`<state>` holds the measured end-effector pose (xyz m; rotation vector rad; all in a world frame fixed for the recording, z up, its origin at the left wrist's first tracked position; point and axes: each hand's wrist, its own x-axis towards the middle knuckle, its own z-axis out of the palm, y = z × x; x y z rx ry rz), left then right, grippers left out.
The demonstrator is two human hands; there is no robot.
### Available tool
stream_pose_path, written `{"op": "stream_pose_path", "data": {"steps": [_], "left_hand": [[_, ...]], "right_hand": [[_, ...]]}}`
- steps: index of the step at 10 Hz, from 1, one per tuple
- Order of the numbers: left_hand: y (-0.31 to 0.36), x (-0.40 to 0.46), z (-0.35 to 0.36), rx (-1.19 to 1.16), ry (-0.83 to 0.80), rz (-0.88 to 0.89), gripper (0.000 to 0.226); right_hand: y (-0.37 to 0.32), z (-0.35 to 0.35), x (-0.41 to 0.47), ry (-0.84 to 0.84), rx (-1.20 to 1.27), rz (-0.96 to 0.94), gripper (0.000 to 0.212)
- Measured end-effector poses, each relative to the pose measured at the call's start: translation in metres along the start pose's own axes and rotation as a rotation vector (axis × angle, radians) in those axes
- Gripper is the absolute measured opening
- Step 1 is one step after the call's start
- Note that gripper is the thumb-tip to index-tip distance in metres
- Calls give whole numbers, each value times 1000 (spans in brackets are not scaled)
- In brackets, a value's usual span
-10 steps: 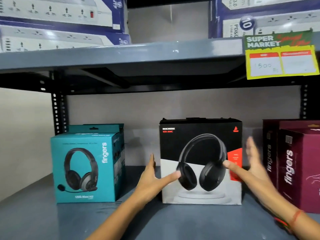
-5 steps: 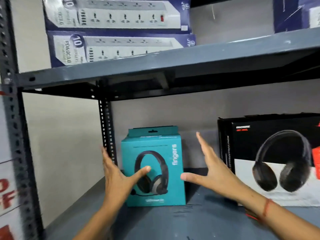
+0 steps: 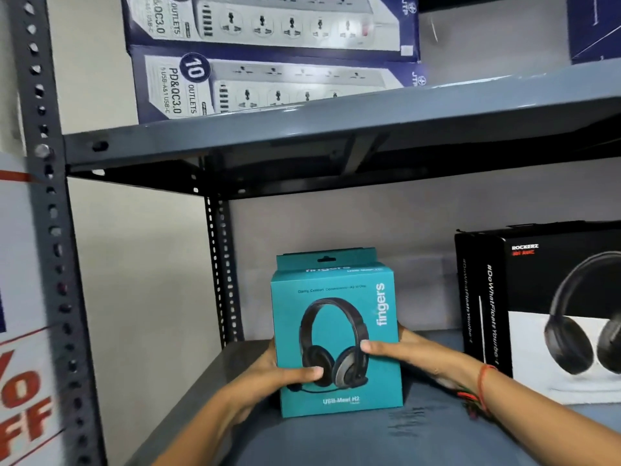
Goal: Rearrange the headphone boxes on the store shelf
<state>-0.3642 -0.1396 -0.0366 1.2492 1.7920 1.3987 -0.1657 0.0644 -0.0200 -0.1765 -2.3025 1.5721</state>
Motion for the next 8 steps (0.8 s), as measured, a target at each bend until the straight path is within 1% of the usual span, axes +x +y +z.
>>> {"op": "stream_pose_path", "data": {"steps": [1, 2, 3, 4, 5, 6, 7, 8], "left_hand": [[-3, 0, -1, 11, 2, -9, 91], [-4, -2, -1, 7, 10, -13, 90], [-3, -5, 0, 5, 5, -16, 88], [-2, -7, 0, -7, 4, -9, 85], [-2, -11, 0, -30, -7, 10, 93], [1, -14, 2, -91, 35, 24, 112], [10, -23, 14, -200, 286, 126, 142], [15, -27, 25, -185, 499, 244, 135]], "right_hand": [[3, 6, -1, 42, 25, 2, 82], [1, 10, -5, 50, 39, 8, 82], [-1, 16, -14, 53, 37, 27, 78], [-3, 19, -19, 66, 29, 30, 80], [-5, 23, -22, 71, 15, 12, 93], [-6, 24, -26, 131, 8, -2, 107], [-11, 22, -49, 304, -117, -15, 130], [-10, 13, -68, 394, -263, -43, 126]]}}
